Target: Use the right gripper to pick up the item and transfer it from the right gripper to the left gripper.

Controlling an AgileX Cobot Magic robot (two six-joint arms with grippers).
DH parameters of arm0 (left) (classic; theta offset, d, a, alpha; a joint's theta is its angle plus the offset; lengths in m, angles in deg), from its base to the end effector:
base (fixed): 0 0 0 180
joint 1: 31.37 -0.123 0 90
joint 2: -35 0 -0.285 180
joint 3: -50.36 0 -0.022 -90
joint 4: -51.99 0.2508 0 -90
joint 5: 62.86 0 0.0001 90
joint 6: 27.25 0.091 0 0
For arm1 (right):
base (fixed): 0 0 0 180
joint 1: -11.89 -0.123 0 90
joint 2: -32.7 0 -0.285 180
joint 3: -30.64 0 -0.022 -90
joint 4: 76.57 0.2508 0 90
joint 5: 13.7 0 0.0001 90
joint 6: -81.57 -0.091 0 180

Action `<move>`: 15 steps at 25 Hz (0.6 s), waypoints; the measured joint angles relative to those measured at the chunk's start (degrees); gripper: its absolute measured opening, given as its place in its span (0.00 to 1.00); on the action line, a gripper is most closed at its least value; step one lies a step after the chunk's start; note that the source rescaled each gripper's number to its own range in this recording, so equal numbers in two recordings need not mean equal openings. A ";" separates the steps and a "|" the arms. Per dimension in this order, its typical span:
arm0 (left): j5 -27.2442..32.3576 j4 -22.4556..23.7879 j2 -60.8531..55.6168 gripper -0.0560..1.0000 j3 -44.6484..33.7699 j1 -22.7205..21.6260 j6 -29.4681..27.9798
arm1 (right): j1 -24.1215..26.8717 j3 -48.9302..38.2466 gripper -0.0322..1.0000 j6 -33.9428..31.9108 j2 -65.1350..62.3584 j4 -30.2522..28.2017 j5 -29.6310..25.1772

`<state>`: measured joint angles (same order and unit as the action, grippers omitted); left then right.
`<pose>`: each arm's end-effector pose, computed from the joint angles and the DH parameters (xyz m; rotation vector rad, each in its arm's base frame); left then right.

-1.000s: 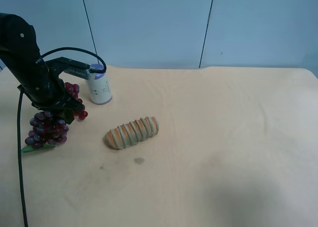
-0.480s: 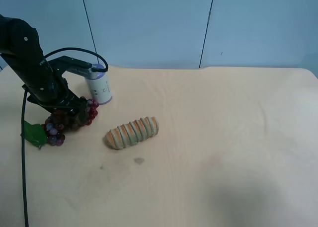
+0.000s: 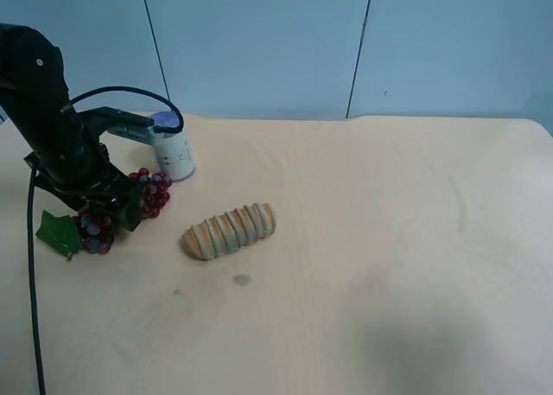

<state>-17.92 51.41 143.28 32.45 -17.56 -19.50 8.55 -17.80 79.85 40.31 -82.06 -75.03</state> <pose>0.3094 -0.0767 0.1734 0.5490 2.9364 -0.0237 -0.0057 -0.0080 0.2774 -0.0236 2.0453 -0.0596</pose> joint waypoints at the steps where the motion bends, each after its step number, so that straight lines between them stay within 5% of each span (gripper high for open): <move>1: 1.08 -0.05 -0.76 0.97 0.00 0.00 -0.31 | 0.00 0.00 0.99 0.00 0.00 0.00 0.00; 15: 14.30 0.59 -15.32 0.96 0.00 0.00 -2.85 | 0.00 0.00 0.99 0.00 0.00 0.00 0.00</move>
<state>-3.62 51.99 127.95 32.45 -17.56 -22.35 8.55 -17.80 79.85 40.31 -82.06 -75.03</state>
